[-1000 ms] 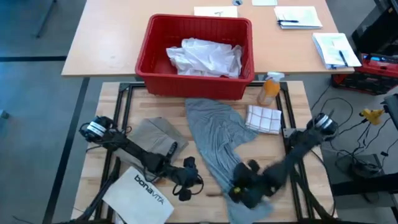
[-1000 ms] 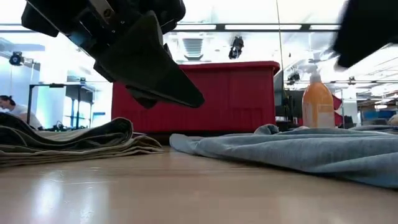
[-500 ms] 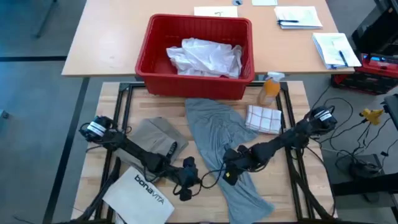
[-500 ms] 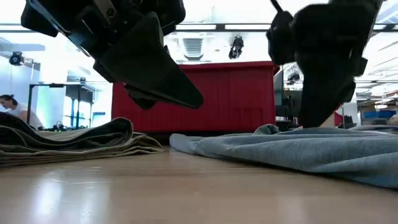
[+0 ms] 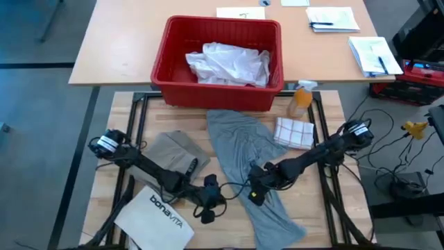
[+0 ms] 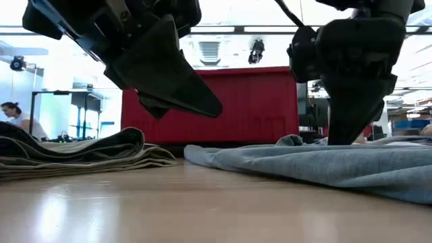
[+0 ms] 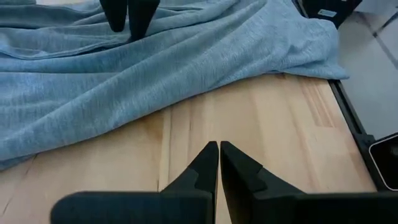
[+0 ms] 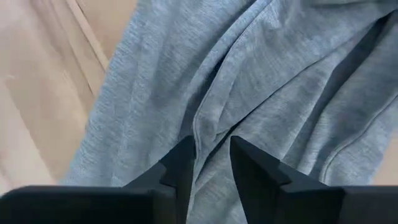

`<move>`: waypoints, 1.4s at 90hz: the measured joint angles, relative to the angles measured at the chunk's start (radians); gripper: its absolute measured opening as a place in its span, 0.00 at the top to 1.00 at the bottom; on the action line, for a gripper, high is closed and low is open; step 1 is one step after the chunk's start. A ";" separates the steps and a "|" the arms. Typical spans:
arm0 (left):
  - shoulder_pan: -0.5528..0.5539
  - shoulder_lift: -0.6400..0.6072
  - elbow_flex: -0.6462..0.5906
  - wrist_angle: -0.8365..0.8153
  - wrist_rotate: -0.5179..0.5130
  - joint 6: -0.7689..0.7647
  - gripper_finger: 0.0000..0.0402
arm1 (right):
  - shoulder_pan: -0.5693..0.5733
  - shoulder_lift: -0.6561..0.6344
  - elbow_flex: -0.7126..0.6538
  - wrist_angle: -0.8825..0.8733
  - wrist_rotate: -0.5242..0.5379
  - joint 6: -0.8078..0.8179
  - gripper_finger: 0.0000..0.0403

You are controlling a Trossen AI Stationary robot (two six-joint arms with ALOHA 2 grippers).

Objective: Fold laundry
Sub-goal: Fold the gray shirt

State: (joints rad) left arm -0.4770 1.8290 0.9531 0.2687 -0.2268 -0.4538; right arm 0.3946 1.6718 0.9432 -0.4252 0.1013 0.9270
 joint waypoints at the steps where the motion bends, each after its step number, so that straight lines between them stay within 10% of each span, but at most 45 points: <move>1: 0.000 0.000 0.000 0.000 0.000 0.000 1.00 | 0.000 0.000 0.000 0.000 0.000 -0.003 0.80; 16: 0.000 0.000 0.000 0.000 0.000 0.000 1.00 | -0.001 0.000 0.000 0.000 0.000 -0.007 0.98; 73: 0.000 0.000 0.000 0.000 -0.013 -0.019 1.00 | 0.098 -0.213 -0.048 -0.305 0.135 0.178 1.00; 126: 0.006 -0.010 0.000 -0.027 0.002 -0.028 1.00 | 0.122 -0.253 -0.196 -0.308 0.003 0.315 1.00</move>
State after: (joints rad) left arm -0.4709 1.8191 0.9531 0.2422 -0.2249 -0.4822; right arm 0.5170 1.4188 0.7475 -0.7335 0.1043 1.2419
